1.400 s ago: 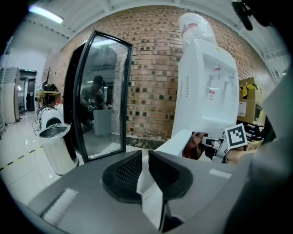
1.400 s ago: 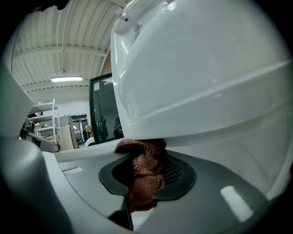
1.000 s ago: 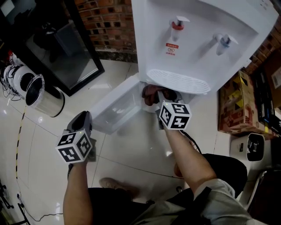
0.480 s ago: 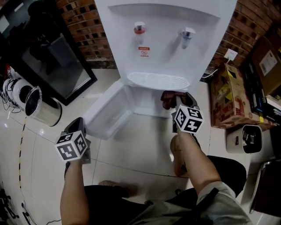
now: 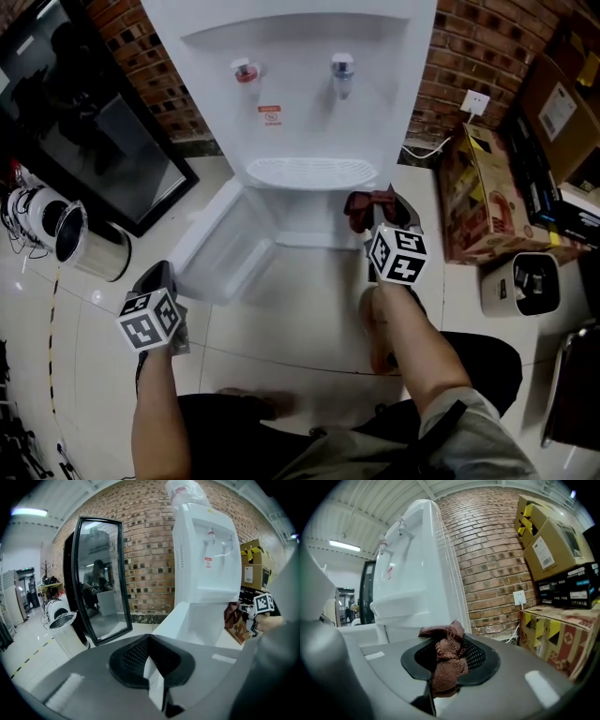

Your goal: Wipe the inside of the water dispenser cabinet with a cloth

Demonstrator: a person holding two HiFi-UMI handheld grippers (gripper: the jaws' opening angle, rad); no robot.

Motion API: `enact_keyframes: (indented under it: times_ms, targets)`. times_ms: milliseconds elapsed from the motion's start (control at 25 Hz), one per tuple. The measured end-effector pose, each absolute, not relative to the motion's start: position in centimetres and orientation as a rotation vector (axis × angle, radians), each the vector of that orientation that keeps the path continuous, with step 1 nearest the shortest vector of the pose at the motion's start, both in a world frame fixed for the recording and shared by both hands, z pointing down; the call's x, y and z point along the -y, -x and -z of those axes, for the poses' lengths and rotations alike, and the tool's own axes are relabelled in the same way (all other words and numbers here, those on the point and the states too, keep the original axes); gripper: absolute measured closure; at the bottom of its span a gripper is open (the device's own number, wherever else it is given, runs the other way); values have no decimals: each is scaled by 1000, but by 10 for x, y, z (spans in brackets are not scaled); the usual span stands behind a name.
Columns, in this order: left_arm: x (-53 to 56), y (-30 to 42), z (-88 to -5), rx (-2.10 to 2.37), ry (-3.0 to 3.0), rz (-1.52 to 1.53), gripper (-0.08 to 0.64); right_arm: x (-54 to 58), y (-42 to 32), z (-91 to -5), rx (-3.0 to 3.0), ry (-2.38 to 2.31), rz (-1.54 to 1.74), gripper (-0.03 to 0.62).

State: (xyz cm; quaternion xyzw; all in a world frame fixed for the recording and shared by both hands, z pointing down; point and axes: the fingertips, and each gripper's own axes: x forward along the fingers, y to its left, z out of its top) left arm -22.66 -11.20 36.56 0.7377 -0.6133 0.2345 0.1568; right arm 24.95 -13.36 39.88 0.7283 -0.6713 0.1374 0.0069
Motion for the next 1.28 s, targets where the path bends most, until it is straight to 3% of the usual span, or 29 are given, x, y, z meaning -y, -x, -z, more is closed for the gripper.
enact_keyframes:
  times_ms: [800, 1280]
  targets:
    - [118, 227, -365, 1713, -2066, -665, 559, 146, -236, -471, 1967, -2114, -401, 485]
    - [119, 227, -362, 1664, -2062, -673, 559, 149, -232, -579, 1763, -1990, -650, 485]
